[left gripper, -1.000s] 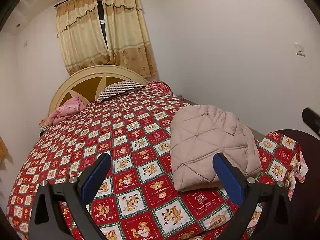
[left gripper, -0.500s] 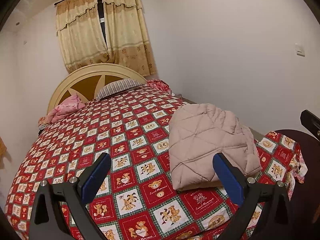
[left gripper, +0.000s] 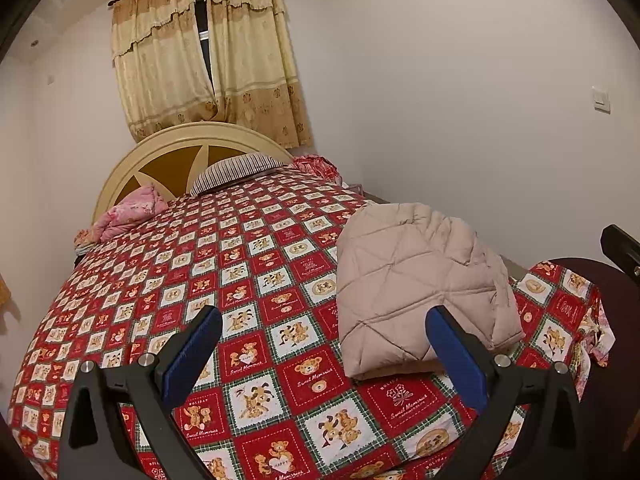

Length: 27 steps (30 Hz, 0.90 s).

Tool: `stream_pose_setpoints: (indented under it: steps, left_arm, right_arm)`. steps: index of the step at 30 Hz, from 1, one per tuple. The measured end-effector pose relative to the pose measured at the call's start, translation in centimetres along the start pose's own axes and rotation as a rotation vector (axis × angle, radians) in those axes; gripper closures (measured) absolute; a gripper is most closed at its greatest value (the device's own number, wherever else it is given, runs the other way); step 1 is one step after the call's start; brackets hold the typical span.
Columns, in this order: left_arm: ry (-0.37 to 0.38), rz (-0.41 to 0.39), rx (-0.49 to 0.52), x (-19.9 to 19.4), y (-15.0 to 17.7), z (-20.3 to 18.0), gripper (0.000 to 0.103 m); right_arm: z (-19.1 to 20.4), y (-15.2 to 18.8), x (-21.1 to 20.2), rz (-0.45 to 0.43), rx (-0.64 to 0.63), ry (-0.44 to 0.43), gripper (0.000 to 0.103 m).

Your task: Fold large clothes

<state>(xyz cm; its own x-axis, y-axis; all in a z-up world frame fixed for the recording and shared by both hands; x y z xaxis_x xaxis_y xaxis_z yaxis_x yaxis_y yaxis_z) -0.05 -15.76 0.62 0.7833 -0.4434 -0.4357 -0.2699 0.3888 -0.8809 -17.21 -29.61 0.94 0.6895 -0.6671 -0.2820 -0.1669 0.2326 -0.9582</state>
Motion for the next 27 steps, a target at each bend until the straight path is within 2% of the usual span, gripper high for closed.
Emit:
stream_pose_setpoints:
  steps: [27]
  left_arm:
    - [-0.006, 0.011, -0.004, 0.79, 0.39, 0.14, 0.001]
  right_arm:
    - [-0.15, 0.55, 0.68, 0.025, 0.002, 0.0, 0.0]
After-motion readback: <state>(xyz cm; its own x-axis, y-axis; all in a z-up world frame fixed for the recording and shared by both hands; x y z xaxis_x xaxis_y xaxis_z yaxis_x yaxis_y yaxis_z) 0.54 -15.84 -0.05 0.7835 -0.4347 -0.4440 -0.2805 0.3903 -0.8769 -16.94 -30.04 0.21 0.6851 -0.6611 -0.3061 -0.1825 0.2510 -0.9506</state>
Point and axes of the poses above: each gripper's, at about its wrist camera, not at the fingertips, and x roughly the way its jaws point, z to its left, y to its underside, the point moved 5 cm from there along x, roughly the way its jaws point, and after that the axes turned 2 degrees about -y, right-handed, at the moved point
